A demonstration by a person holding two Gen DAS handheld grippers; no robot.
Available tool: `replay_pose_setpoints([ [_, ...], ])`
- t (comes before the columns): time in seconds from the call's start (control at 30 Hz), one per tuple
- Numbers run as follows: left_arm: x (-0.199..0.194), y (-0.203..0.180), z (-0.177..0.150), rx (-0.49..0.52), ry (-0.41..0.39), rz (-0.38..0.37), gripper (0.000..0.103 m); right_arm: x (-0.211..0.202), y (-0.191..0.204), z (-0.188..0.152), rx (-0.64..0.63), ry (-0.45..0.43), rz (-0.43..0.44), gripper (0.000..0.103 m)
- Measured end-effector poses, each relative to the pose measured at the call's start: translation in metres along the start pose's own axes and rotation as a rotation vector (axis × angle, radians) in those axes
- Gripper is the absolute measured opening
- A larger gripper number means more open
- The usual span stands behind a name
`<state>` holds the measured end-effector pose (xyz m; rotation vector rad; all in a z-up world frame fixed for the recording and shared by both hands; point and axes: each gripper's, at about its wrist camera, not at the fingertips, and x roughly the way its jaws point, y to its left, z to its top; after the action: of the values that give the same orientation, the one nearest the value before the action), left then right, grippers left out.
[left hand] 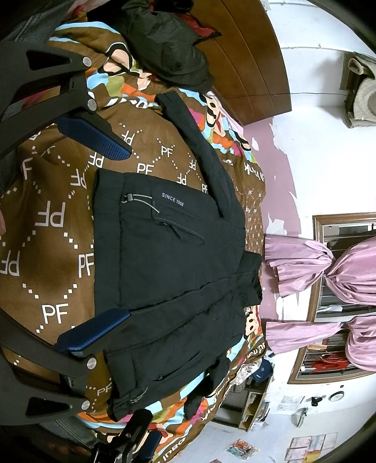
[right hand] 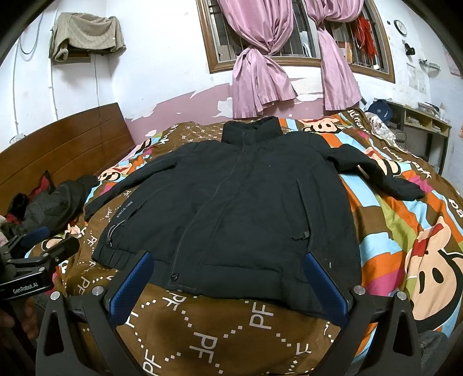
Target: Fold large clothes
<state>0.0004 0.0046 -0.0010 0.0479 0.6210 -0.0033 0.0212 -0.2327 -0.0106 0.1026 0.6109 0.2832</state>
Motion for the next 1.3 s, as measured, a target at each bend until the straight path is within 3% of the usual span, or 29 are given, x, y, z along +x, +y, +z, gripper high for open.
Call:
replay_pose_setpoints([
  [0.2,0.010,-0.006,0.000,0.012,0.029,0.016,0.100,0.011,-0.003,0.003,0.013,0.007,0.016,0.103],
  [0.4,0.037,-0.002,0.016,0.015,0.132,-0.045,0.100,0.027,-0.019,0.016,0.050,0.019,0.000,0.103],
  [0.57,0.069,-0.007,0.039,0.061,0.211,0.014,0.100,0.037,-0.069,0.035,0.179,-0.017,-0.174,0.103],
  [0.7,0.099,-0.005,0.072,0.019,0.275,0.031,0.100,0.038,-0.123,0.046,0.308,-0.071,-0.238,0.103],
  [0.83,0.122,-0.018,0.107,0.082,0.248,0.038,0.100,0.040,-0.173,0.052,0.378,-0.120,-0.320,0.103],
  [0.93,0.141,-0.035,0.131,0.112,0.202,0.065,0.100,0.049,-0.205,0.059,0.396,-0.129,-0.323,0.103],
  [1.1,0.181,-0.063,0.158,0.071,0.166,-0.051,0.100,0.074,-0.250,0.065,0.439,-0.113,-0.306,0.103],
  [1.2,0.213,-0.088,0.169,0.082,0.175,-0.110,0.100,0.100,-0.281,0.064,0.499,-0.057,-0.273,0.103],
  [1.3,0.246,-0.112,0.178,0.070,0.183,-0.230,0.100,0.116,-0.317,0.062,0.598,-0.099,-0.317,0.103],
])
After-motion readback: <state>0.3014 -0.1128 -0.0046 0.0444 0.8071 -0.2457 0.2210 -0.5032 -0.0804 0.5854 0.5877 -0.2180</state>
